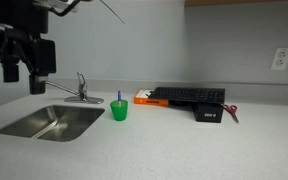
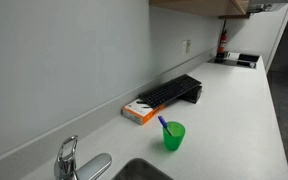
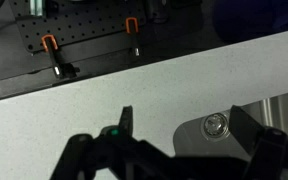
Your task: Take then pen out of the cup and put it on the counter
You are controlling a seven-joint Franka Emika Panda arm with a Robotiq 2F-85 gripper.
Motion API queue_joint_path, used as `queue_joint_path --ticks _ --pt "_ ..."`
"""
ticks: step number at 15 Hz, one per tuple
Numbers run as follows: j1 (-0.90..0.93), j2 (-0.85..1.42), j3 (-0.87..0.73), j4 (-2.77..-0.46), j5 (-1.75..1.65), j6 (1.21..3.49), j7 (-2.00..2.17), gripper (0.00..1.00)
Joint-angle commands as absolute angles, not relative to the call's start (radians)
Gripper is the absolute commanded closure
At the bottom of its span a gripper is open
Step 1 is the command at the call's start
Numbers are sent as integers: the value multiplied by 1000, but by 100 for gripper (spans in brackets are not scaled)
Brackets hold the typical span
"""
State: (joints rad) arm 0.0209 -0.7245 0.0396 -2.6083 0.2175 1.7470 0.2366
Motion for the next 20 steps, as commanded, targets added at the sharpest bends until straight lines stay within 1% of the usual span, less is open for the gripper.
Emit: queue_joint_path --ticks 1,6,8,12,13,16,18,19,20 --pt "7 -722 51 -2606 224 1744 229 0" --pt "7 -721 51 -2606 224 1744 229 0" --pt "2 -729 74 -2620 207 1836 238 0" --pt "-25 -556 110 -2566 193 2124 295 0" --pt "-34 -500 120 -2553 186 2223 316 0" --pt "-56 -333 130 -2484 166 2423 388 0" --pt "-63 -247 126 -2420 151 2468 440 0" --pt "-62 -214 120 -2387 149 2463 467 0" --pt "-46 -202 103 -2356 174 2406 457 0"
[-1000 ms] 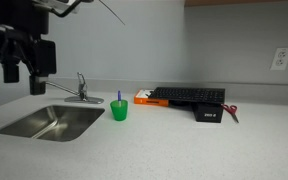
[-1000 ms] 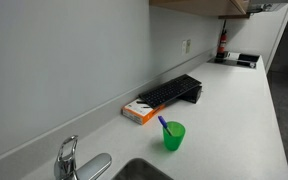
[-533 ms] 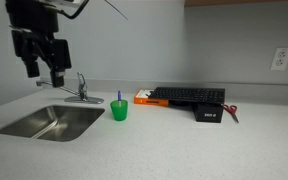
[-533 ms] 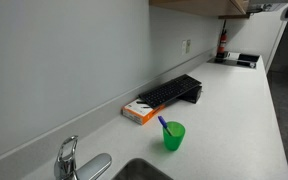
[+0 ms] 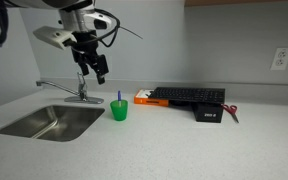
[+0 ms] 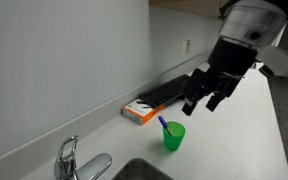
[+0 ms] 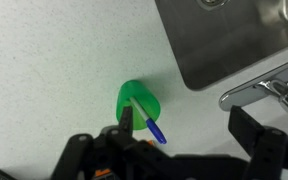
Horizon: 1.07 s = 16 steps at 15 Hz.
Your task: Take then pen out of the cup and put it on the counter
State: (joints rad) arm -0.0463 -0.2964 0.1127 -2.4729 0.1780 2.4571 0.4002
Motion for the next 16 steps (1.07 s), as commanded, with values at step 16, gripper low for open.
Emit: queue_joint_path --ticks 16 --pt "-8 115 61 -2216 -247 2590 854 0"
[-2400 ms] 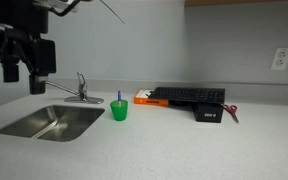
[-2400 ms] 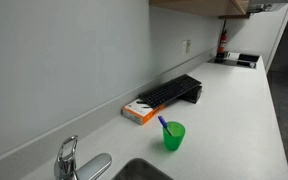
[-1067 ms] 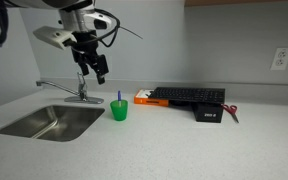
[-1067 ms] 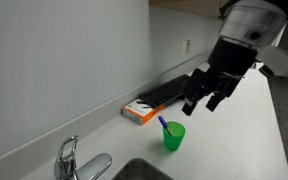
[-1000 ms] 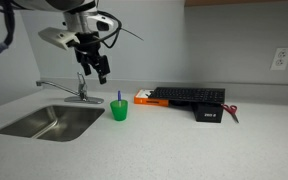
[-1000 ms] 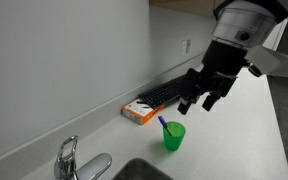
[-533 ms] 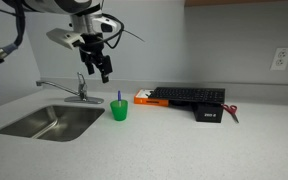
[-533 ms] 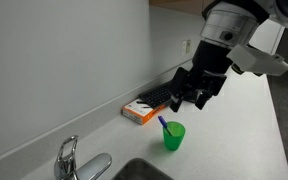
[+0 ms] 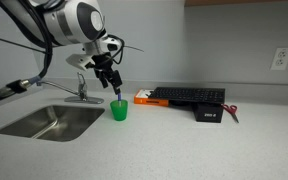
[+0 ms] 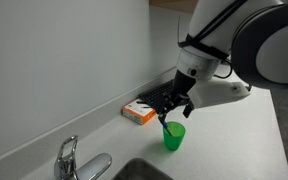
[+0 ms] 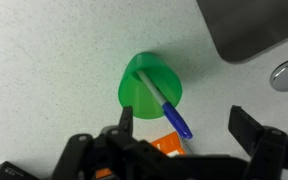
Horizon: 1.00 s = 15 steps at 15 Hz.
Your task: Take then pen out of the cup and put it on the counter
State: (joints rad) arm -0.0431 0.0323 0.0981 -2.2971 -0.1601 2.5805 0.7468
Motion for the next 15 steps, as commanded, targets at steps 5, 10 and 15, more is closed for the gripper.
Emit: queue_joint_path --ticks 5,10,15 --pt "4 79 44 -2267 -187 2581 775 0" --pt "7 105 28 -2226 -200 2535 633 0" --pt "15 131 25 -2186 -189 2512 477 0"
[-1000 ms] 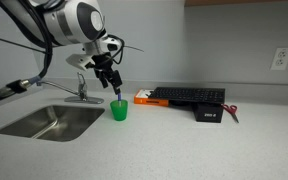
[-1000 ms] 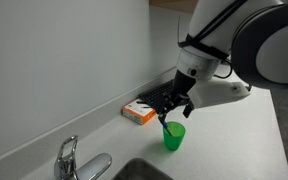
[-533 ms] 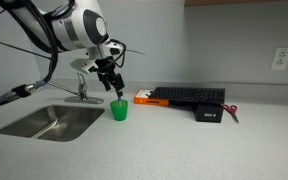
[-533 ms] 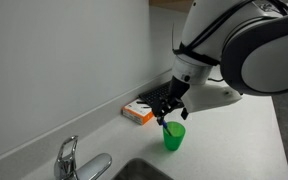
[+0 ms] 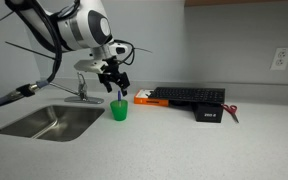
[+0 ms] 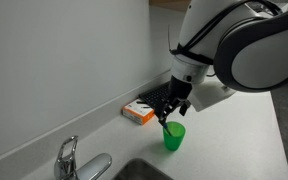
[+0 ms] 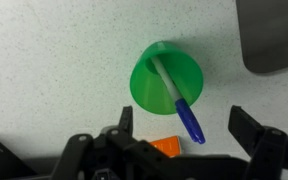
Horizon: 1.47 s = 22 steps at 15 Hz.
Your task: Take then pen out of the cup and put it on the counter
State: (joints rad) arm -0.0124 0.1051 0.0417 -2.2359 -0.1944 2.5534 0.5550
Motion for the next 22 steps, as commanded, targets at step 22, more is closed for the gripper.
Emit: queue_joint_path --ticks 22 --pt "6 244 24 -2058 -35 2462 179 0"
